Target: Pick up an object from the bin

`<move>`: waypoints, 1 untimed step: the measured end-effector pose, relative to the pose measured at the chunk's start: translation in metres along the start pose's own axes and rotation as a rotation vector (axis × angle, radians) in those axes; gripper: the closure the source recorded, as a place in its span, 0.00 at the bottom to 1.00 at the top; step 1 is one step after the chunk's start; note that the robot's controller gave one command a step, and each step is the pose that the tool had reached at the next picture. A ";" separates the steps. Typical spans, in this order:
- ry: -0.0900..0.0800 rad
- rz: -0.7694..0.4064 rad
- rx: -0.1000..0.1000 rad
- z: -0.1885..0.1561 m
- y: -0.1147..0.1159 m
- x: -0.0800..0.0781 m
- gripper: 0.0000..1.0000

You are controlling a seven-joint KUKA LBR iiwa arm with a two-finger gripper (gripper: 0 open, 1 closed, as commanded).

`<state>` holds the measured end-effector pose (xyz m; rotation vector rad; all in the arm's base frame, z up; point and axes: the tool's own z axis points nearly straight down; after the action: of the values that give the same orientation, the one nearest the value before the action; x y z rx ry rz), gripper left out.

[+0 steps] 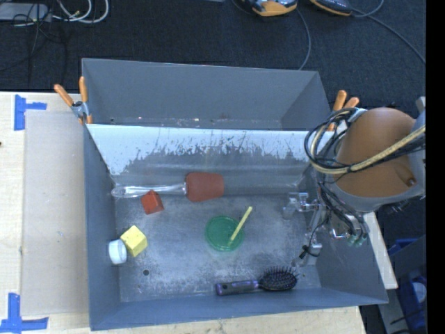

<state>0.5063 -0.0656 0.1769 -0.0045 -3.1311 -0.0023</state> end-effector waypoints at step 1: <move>-0.008 -0.003 0.001 -0.004 0.000 -0.002 0.00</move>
Offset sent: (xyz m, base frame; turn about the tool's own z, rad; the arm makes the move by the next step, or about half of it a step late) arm -0.0366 0.0156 -0.1069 -0.2576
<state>0.5081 -0.0653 0.1808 -0.0001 -3.1391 -0.0009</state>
